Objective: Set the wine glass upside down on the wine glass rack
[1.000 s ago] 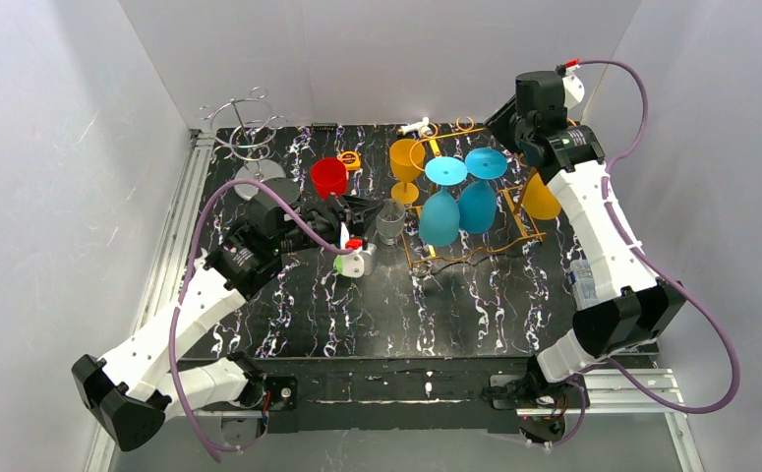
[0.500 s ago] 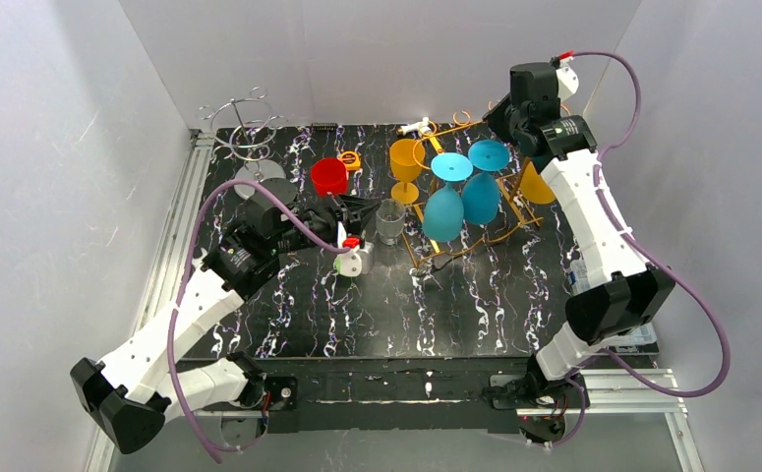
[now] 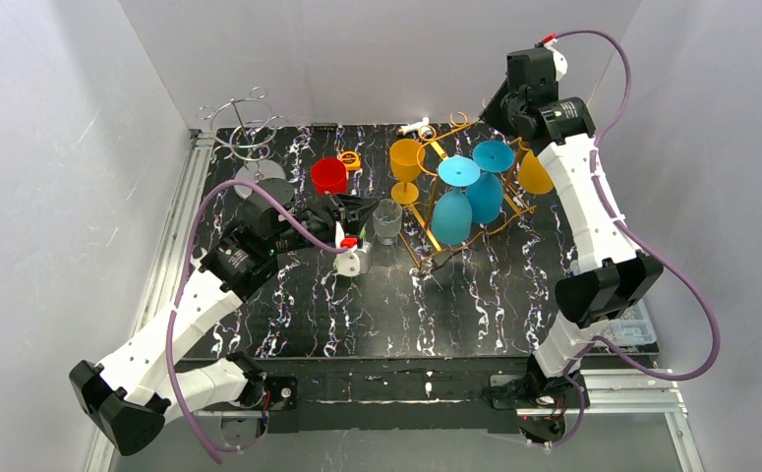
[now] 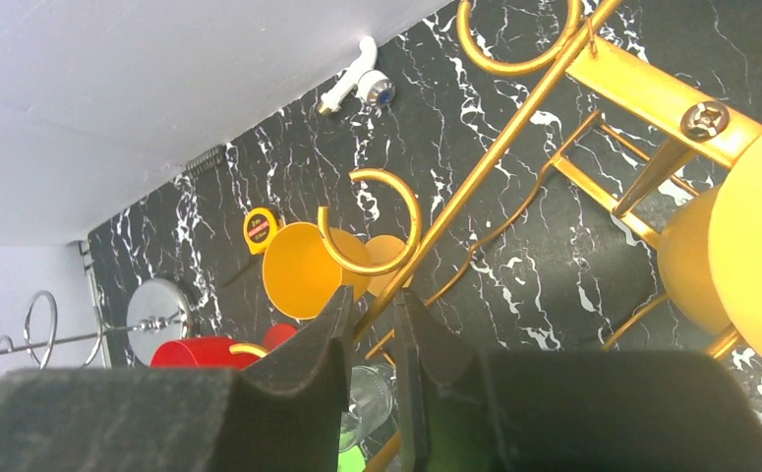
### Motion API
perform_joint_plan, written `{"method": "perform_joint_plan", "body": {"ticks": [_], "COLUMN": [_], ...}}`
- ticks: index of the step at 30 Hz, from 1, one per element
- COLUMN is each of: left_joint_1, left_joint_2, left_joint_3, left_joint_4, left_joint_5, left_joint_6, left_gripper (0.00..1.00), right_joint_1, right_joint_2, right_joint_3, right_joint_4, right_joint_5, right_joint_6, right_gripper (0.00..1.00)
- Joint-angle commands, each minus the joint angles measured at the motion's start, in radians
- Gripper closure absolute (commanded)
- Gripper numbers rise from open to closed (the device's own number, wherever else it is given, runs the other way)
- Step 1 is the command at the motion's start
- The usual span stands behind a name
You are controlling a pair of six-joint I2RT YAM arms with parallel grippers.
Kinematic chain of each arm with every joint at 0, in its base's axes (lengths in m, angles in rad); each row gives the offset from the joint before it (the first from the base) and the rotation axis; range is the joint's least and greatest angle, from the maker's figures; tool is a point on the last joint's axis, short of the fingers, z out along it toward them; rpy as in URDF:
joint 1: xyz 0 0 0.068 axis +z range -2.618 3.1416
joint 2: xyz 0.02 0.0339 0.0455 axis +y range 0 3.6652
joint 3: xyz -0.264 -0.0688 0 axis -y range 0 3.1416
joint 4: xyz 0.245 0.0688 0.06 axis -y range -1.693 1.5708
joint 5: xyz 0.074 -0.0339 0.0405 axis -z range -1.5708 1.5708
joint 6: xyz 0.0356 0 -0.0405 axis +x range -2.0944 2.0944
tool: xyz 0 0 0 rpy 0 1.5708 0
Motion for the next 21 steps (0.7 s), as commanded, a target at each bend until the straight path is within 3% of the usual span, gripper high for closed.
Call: {"method": "perform_joint_plan", "body": {"ticks": [1,6,21], "left_joint_1": [0.008,0.009,0.013], "left_joint_2": [-0.036,-0.046,-0.053], "left_joint_3": [-0.009,-0.011,-0.012], "left_joint_4": [0.002,-0.006,-0.025], "left_joint_5": [0.021,0.015,0.017], "left_joint_6": [-0.012,-0.011,-0.015], "left_gripper": [0.96,0.96,0.96], "right_joint_1": [-0.007,-0.012,-0.073], "right_joint_2": [0.022,0.025,0.151], "right_joint_3": [0.077,0.077,0.306], "right_joint_4": [-0.032,-0.044,-0.215], "right_joint_5": [-0.061,-0.064,-0.256], "right_joint_6": [-0.115,-0.14,-0.328], "right_gripper": [0.96,0.99,0.99]}}
